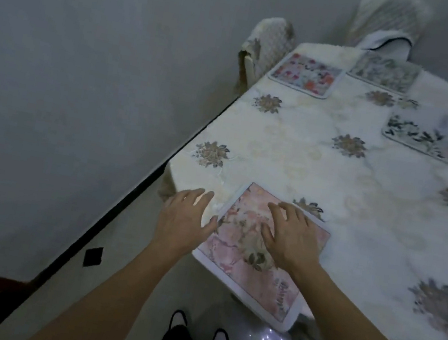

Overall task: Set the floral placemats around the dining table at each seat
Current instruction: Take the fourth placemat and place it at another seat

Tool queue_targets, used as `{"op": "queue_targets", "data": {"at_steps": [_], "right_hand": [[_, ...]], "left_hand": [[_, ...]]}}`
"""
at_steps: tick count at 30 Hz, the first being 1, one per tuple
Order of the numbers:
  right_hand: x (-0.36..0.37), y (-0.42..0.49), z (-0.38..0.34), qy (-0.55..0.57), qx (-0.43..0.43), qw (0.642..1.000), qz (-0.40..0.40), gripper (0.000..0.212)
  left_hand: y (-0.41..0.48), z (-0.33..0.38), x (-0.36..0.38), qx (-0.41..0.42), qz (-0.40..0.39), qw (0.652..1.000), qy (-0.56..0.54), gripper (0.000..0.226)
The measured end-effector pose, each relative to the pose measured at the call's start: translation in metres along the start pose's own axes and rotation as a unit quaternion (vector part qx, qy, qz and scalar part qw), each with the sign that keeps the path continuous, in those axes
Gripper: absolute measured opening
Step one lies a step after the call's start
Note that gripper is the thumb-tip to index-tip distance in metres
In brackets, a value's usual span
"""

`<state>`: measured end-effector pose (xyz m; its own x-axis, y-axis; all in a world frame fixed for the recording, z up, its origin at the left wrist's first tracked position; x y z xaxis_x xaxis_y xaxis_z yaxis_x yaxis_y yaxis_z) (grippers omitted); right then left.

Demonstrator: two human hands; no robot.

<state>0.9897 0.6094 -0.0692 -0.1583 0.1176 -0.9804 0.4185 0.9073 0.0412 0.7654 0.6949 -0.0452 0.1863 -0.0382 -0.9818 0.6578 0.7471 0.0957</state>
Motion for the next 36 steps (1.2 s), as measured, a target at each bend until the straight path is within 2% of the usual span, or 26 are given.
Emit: {"op": "queue_targets", "data": {"at_steps": [4,10,17,20,28,36], "right_hand": [[-0.006,-0.014,0.049,-0.019,0.107,0.994,0.016,0.046],[-0.005,-0.056,0.089,-0.031,0.258,0.965,0.023,0.044],[0.017,-0.086,0.092,-0.03,0.335,0.942,0.015,0.044],[0.028,-0.091,0.09,-0.013,0.357,0.934,0.003,0.041],[0.061,-0.076,0.073,0.086,0.444,0.888,-0.077,0.042],[0.07,-0.062,0.069,0.15,0.506,0.847,-0.062,0.032]], "left_hand": [[0.041,0.013,0.023,0.08,-0.019,0.996,-0.024,0.058],[0.08,0.021,0.049,0.121,-0.071,0.986,-0.089,0.059],[0.091,0.006,0.067,0.134,-0.075,0.98,-0.123,0.061],[0.093,-0.005,0.077,0.107,-0.094,0.979,-0.144,0.057],[0.093,-0.025,0.113,0.003,-0.153,0.963,-0.223,0.071],[0.098,-0.027,0.124,-0.016,-0.158,0.955,-0.25,0.052]]}}
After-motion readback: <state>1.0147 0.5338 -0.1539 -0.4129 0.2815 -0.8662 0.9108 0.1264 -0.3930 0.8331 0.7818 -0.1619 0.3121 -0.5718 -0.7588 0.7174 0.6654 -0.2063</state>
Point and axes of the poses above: each hand's wrist, its own y-axis towards the middle knuckle, its own x-axis out of the palm, z = x × y, the point moved 2 cm from there along y, towards the middle knuckle, and after that the axes turned 12 degrees about x, right-handed, at the moved point
